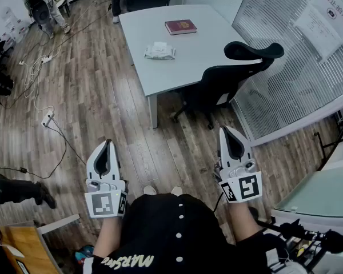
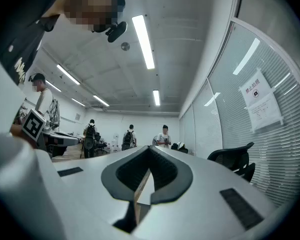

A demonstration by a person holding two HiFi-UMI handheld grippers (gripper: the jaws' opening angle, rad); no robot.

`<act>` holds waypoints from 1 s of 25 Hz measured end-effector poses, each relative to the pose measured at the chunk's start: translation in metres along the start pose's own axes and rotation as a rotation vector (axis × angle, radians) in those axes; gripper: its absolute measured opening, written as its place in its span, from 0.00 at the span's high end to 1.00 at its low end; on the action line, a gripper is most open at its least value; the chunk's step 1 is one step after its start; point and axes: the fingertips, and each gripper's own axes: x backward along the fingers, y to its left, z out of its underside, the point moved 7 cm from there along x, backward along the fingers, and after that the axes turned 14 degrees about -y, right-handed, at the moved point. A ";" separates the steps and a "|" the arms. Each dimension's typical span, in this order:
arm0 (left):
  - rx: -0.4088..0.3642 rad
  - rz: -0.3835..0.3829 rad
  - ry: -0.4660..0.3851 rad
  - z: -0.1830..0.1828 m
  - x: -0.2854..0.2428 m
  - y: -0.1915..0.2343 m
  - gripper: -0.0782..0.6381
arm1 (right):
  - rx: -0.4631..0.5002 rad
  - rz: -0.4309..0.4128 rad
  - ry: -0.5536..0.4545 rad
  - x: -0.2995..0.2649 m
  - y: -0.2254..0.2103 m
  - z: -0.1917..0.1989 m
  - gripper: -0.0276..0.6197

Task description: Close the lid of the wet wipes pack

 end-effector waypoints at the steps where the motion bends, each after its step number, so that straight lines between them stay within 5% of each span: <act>1: -0.002 -0.001 0.000 0.000 0.000 -0.001 0.88 | -0.001 -0.002 0.000 0.000 0.000 0.000 0.91; 22: 0.001 0.021 -0.008 -0.004 0.007 -0.002 0.88 | -0.111 0.027 -0.059 0.008 0.005 0.001 0.91; 25: 0.002 0.034 -0.003 -0.004 0.009 0.004 0.88 | -0.120 0.044 -0.072 0.005 0.012 0.001 0.65</act>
